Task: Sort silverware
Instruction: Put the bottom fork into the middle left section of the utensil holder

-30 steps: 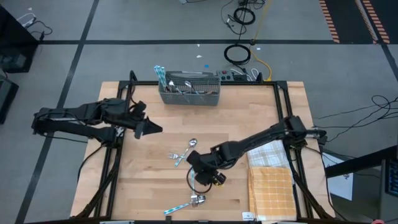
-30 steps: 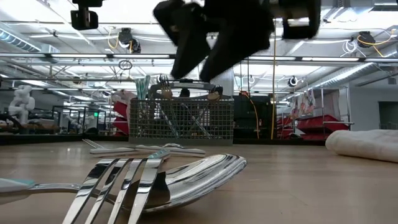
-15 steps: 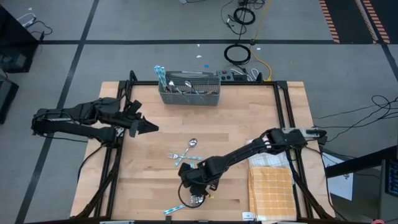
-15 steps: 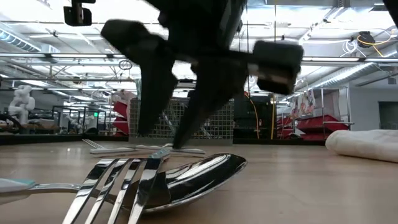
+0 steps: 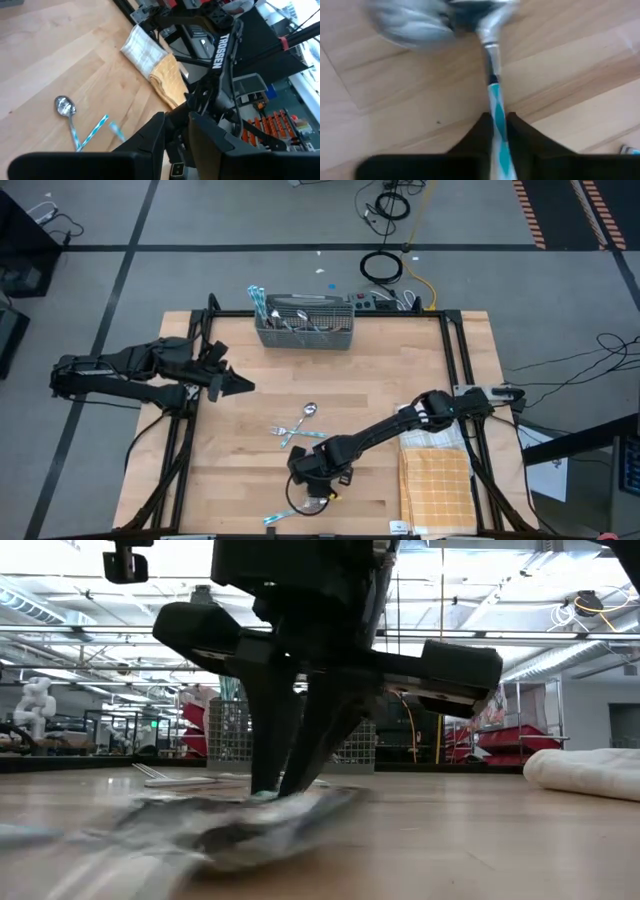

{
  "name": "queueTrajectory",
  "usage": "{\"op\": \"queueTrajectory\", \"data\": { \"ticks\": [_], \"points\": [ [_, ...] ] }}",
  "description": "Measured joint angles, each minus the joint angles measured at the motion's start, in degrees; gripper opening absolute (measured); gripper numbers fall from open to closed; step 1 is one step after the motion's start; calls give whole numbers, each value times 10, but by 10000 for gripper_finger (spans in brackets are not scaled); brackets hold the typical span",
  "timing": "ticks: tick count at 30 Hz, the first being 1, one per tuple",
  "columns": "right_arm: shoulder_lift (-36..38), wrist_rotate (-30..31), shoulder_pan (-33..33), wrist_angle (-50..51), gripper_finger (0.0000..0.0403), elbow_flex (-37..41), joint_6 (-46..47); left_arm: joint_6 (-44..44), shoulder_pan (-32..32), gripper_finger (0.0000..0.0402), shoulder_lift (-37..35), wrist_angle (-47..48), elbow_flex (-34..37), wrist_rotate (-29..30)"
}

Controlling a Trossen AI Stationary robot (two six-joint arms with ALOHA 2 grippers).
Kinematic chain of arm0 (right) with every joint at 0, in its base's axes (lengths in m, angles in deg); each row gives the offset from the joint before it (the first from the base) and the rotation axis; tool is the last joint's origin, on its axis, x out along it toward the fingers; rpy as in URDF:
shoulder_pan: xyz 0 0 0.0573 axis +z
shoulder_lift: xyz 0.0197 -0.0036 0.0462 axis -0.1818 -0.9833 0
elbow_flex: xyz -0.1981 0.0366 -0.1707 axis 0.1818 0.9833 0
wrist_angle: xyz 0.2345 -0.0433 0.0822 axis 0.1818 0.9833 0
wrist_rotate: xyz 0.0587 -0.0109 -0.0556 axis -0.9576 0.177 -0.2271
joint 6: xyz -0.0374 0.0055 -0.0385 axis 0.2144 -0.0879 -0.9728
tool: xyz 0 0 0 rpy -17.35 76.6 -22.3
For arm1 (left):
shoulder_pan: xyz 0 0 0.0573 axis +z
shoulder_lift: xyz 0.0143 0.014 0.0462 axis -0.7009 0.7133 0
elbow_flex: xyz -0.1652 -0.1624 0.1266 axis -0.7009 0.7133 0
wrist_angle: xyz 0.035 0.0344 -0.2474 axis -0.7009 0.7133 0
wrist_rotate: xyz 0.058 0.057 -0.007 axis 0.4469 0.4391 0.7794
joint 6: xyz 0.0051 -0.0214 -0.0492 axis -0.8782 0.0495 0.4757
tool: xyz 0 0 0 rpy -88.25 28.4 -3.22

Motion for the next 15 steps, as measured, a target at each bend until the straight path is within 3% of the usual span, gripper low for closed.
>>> {"op": "queueTrajectory", "data": {
  "ticks": [2, 15],
  "points": [
    [-3, 2, 0, 6, 13, 0, 29, 0, 0, 90, 0, 11, 0, 0],
    [41, 11, -10, 10, 1, 7, 290, -21, 0, 90, 0, 52, 0, 31]
  ]
}}
